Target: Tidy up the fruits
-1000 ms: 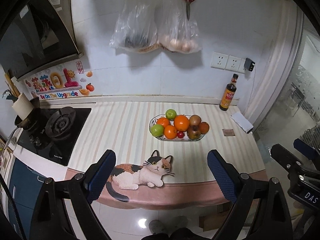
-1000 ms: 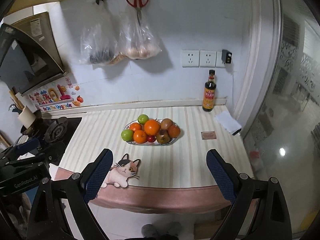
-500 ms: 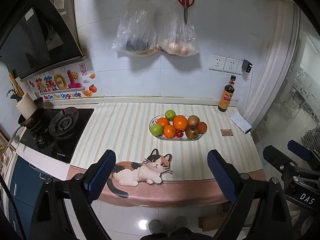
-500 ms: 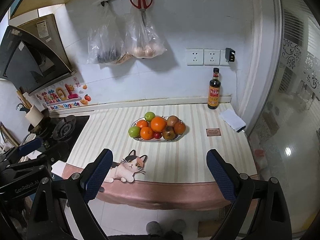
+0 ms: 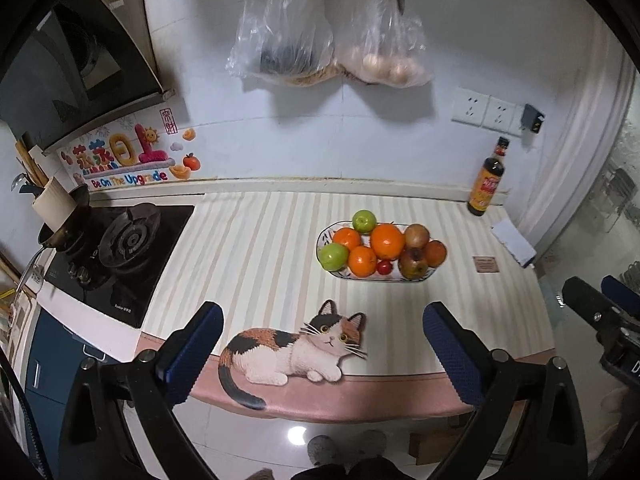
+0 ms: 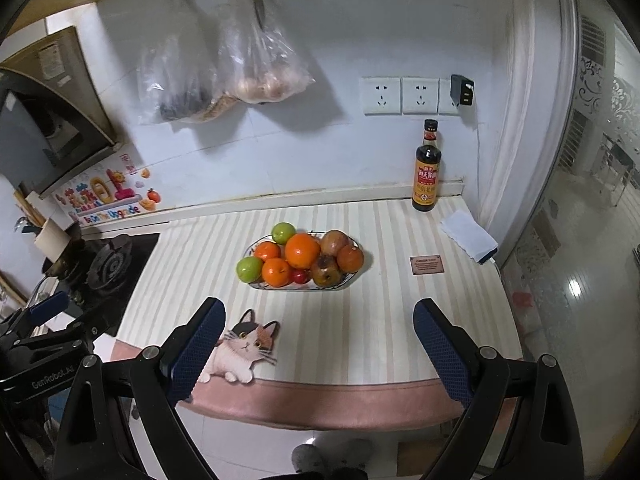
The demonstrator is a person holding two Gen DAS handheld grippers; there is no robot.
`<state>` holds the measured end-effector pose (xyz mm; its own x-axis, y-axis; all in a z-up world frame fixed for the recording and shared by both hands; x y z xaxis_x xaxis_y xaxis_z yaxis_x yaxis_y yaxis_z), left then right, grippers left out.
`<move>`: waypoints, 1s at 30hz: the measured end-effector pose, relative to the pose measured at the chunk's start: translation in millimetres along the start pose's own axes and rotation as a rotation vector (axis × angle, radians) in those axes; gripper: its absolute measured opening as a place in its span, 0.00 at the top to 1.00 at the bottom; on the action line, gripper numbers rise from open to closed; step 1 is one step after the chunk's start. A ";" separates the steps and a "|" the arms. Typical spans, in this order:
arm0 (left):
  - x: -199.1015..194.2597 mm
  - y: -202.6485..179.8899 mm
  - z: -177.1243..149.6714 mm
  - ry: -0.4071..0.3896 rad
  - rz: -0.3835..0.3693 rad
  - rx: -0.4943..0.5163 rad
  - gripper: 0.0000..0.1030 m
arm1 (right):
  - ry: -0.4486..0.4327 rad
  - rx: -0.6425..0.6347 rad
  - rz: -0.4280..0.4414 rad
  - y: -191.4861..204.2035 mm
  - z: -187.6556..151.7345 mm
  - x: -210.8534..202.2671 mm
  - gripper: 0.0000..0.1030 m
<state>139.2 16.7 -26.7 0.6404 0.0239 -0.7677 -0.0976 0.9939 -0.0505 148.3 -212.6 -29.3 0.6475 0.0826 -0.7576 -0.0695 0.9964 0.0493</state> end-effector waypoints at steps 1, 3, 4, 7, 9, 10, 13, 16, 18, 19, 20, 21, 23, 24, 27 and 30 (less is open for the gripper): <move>6.8 -0.7 3.4 0.002 0.001 0.002 0.01 | 0.008 0.002 -0.001 -0.7 3.2 6.8 0.06; 17.4 -2.2 9.3 0.013 0.009 0.002 0.01 | 0.021 -0.003 -0.011 -1.9 8.9 23.0 0.06; 22.3 -3.1 11.9 0.016 0.006 0.001 0.01 | 0.029 -0.005 -0.014 -2.3 10.6 29.6 0.05; 38.5 -7.1 19.6 0.033 0.019 0.007 0.01 | 0.055 -0.004 -0.017 -5.1 15.0 50.3 0.06; 46.6 -9.7 22.9 0.038 0.024 0.006 0.01 | 0.071 -0.004 -0.017 -6.8 16.3 61.7 0.06; 50.2 -10.3 24.2 0.042 0.025 0.005 0.01 | 0.075 -0.004 -0.019 -7.8 17.1 65.8 0.05; 59.8 -10.9 26.4 0.054 0.027 -0.001 0.01 | 0.093 -0.008 -0.017 -8.7 18.9 77.5 0.06; 68.8 -11.6 27.7 0.071 0.029 -0.006 0.01 | 0.109 -0.011 -0.014 -8.9 19.7 87.1 0.06; 72.2 -11.7 27.5 0.080 0.028 -0.009 0.01 | 0.112 -0.015 -0.016 -9.0 20.2 89.6 0.05; 73.6 -11.7 27.4 0.084 0.028 -0.009 0.01 | 0.115 -0.016 -0.015 -9.0 20.5 91.0 0.06; 74.6 -11.9 27.2 0.086 0.027 -0.009 0.01 | 0.117 -0.016 -0.014 -8.6 20.6 91.7 0.05; 74.8 -11.9 27.0 0.086 0.027 -0.009 0.01 | 0.118 -0.017 -0.012 -8.3 21.1 91.8 0.05; 74.8 -11.9 27.1 0.085 0.026 -0.012 0.01 | 0.119 -0.022 -0.013 -6.8 22.0 92.1 0.05; 75.0 -11.8 27.5 0.085 0.024 -0.009 0.01 | 0.119 -0.025 -0.011 -5.9 22.3 92.2 0.05; 75.6 -11.7 27.6 0.084 0.022 -0.010 0.01 | 0.121 -0.030 -0.008 -3.7 23.4 93.0 0.05; 76.0 -12.4 28.1 0.084 0.021 -0.012 0.01 | 0.121 -0.032 -0.004 -1.9 24.9 92.9 0.06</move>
<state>210.4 9.2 -66.5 0.5721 0.0356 -0.8194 -0.1196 0.9920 -0.0405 227.5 -206.2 -83.5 0.5513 0.0739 -0.8311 -0.0923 0.9954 0.0273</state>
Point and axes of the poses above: each gripper's, at about its wrist camera, not at the fingertips, and x roughly the way its jaws point, y to its left, z to its top, the point moved 2 cm from there along x, roughly the way its jaws point, and after that the axes turned 6 degrees about -x, right-handed, at the moved point
